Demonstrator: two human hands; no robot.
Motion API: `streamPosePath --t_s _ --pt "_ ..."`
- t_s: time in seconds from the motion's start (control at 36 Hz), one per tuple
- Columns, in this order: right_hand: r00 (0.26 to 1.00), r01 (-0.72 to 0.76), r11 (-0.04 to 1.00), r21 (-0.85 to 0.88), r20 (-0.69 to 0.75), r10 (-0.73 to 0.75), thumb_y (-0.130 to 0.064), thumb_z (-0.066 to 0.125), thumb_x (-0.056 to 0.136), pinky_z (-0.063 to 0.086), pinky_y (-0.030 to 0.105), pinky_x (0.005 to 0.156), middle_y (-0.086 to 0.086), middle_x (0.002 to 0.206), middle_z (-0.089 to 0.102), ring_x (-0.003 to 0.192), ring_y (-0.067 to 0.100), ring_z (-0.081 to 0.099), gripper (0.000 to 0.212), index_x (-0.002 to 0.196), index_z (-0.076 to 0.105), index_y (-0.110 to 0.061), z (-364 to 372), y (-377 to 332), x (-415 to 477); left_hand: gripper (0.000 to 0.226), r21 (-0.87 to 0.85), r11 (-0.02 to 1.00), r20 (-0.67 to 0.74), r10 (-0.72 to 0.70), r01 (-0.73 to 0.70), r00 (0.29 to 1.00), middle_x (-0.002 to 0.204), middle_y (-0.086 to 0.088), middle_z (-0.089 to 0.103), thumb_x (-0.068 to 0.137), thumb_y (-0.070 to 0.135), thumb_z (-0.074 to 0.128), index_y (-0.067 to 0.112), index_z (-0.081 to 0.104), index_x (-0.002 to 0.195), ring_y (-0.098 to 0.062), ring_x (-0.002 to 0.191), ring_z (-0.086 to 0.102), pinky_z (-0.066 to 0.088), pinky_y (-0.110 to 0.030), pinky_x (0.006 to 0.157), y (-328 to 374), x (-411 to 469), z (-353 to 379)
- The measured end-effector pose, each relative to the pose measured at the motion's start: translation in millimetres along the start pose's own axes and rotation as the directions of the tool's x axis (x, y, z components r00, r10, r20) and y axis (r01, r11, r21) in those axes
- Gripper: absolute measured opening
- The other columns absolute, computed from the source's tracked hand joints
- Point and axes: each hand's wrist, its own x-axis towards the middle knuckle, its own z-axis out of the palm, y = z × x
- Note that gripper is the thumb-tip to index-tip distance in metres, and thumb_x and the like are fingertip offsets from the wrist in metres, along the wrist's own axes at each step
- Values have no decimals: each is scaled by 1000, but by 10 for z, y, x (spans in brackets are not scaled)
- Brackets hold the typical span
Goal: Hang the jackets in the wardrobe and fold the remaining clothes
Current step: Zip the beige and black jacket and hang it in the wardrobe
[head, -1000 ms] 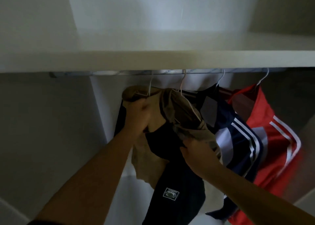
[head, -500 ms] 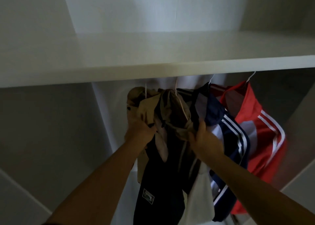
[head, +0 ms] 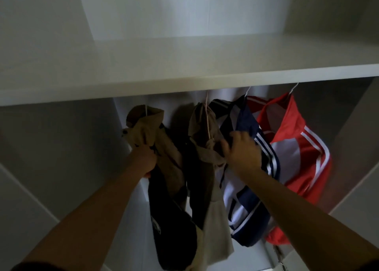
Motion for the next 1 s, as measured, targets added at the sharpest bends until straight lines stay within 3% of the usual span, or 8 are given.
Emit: streamPosePath --t_s 0.06,0.14,0.25,0.39,0.47,0.69,0.83,1.0 --pt "988 -144 987 -73 -65 140 -39 49 93 37 46 95 15 138 42 123 35 43 54 139 37 -11 -68 202 88 21 37 998 6 -41 41 999 87 -20 58 100 15 44 0 56 92 -25 60 52 46 -35 45 -48 11 -41" --pt "936 -330 943 -50 110 333 -26 47 96 39 47 98 21 141 40 124 40 45 64 149 17 -6 -92 501 154 29 40 995 24 -91 90 996 75 -15 50 101 19 41 9 47 74 -26 62 53 43 -30 44 -17 -34 -62" --pt "905 -269 951 -154 297 304 -9 47 94 46 42 91 20 124 57 115 34 56 31 124 50 -2 -105 661 126 27 22 993 35 -114 113 993 75 -16 49 101 16 42 8 47 76 -29 66 55 44 -30 46 80 -71 -47" --pt "919 -191 968 -160 318 234 -5 45 94 47 35 90 16 121 58 113 30 58 23 116 51 -4 -112 583 56 33 91 993 -9 -75 76 997 73 -13 50 102 16 39 13 42 69 -29 74 58 55 -44 72 92 -183 -32" --pt "917 -192 968 -161 323 235 -6 42 95 46 35 89 14 123 57 114 29 57 23 117 49 -5 -191 622 20 27 156 986 -31 -48 53 998 104 -24 59 101 15 40 5 49 78 -37 102 58 48 -50 94 60 -303 -62" --pt "895 -194 981 -32 402 190 -15 47 95 44 38 96 13 130 52 118 29 54 39 133 39 -10 -417 804 -292 34 298 954 -34 23 -12 999 124 -19 53 98 14 43 2 44 129 -31 111 54 44 -41 99 -130 -680 28" --pt "913 -186 973 140 390 119 -17 49 96 42 37 100 15 135 47 121 29 51 56 147 28 -11 -580 918 -763 31 305 946 -36 130 -113 991 120 -16 52 94 13 49 6 46 124 -31 101 56 49 -43 87 -174 -1128 194" --pt "927 -289 883 370 339 162 -12 53 94 46 28 87 13 116 64 100 27 62 41 135 47 -8 -925 1035 -1582 28 145 943 2 304 -301 953 116 -5 51 92 16 55 14 52 120 -20 100 52 45 -35 84 -130 -1764 538"
